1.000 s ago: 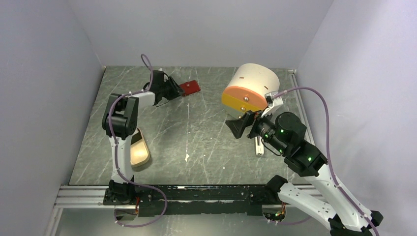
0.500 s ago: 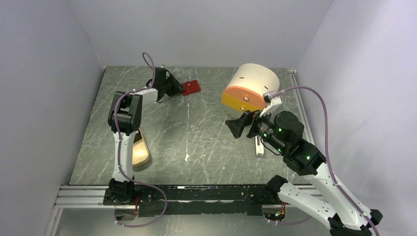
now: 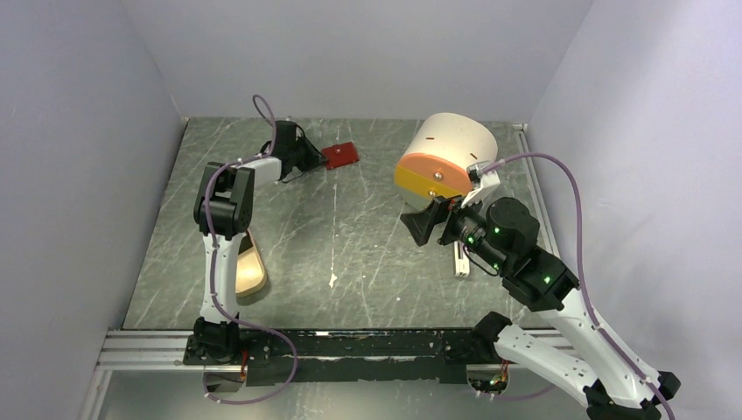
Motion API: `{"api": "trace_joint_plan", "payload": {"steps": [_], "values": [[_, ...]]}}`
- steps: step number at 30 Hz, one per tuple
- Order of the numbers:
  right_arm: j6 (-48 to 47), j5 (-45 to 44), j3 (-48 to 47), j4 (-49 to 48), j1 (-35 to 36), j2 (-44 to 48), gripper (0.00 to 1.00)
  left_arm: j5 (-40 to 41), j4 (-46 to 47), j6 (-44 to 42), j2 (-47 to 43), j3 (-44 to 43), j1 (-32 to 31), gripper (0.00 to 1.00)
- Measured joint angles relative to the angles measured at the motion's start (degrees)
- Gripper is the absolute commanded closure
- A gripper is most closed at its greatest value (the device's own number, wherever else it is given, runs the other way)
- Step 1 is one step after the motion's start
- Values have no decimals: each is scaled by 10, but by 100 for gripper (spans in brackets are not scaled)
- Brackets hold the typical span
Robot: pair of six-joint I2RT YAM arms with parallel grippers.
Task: Put the credit cards into the card holder
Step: Move the card holder to the center of the board.
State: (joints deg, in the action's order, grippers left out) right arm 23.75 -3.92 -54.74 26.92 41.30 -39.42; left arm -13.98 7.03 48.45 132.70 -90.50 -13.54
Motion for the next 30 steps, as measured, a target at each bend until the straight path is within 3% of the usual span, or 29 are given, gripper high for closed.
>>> {"api": "trace_joint_plan", "payload": {"steps": [16,30], "values": [[0,-9,0,0,0,3,0,0,-2,0,-18,31,0,91],[0,-16,9,9,0,10,0,-34,-36,-36,-183,241,-17,91]]}}
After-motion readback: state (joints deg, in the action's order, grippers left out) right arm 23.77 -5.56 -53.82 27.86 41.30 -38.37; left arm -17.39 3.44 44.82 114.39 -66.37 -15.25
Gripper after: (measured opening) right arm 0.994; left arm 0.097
